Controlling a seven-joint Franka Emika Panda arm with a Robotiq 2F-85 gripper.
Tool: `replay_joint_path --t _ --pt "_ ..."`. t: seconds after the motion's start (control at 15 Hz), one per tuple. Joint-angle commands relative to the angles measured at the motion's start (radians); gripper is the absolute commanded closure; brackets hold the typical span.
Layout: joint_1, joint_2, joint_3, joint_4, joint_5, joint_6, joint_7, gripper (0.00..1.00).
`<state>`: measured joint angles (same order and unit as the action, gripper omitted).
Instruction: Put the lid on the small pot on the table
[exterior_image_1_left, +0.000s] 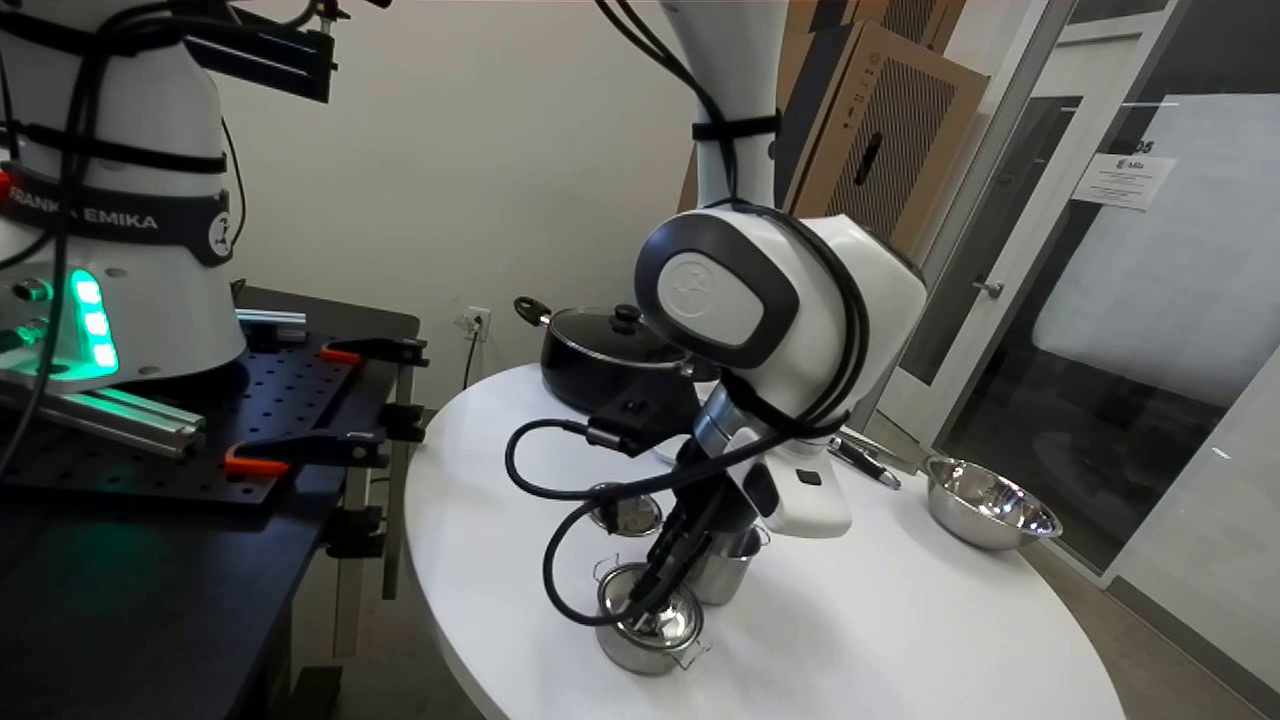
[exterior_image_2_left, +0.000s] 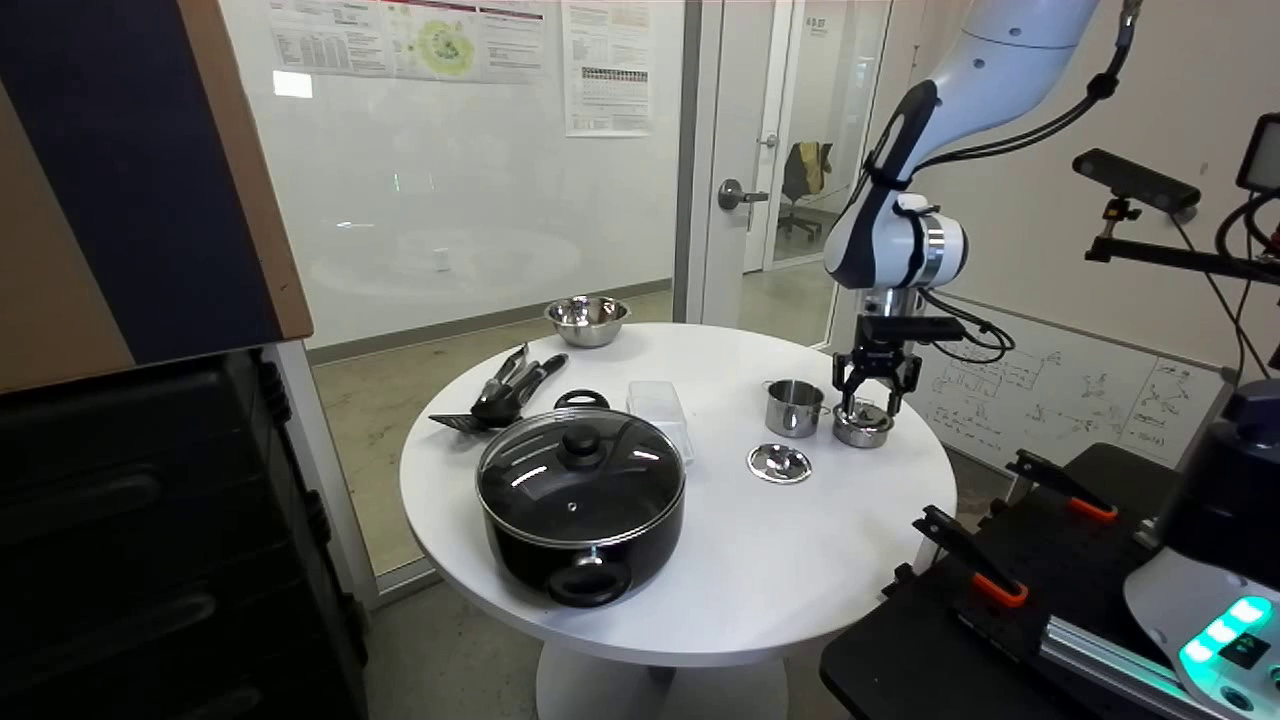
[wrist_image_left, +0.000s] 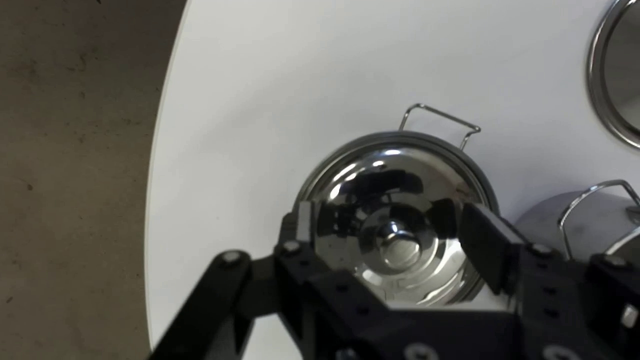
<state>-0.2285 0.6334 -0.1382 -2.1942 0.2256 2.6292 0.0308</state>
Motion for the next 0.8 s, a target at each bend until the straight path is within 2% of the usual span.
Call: replay_joint_path --t 0.0,0.33,0.4,0.53,0.73 --pt "-0.012 0.005 0.021 0.009 0.004 0.012 0.006 0.55" --pt "-0.011 -0.004 0.024 0.013 0.002 0.009 0.004 0.95" --pt "-0.011 -0.004 0.026 0.014 0.002 0.008 0.002 1.0" --pt "-0.011 -0.006 0.027 0.012 -0.001 0.006 -0.002 0.95" --pt "-0.017 -0.021 0.035 -0.001 0.003 0.007 -0.015 0.95"
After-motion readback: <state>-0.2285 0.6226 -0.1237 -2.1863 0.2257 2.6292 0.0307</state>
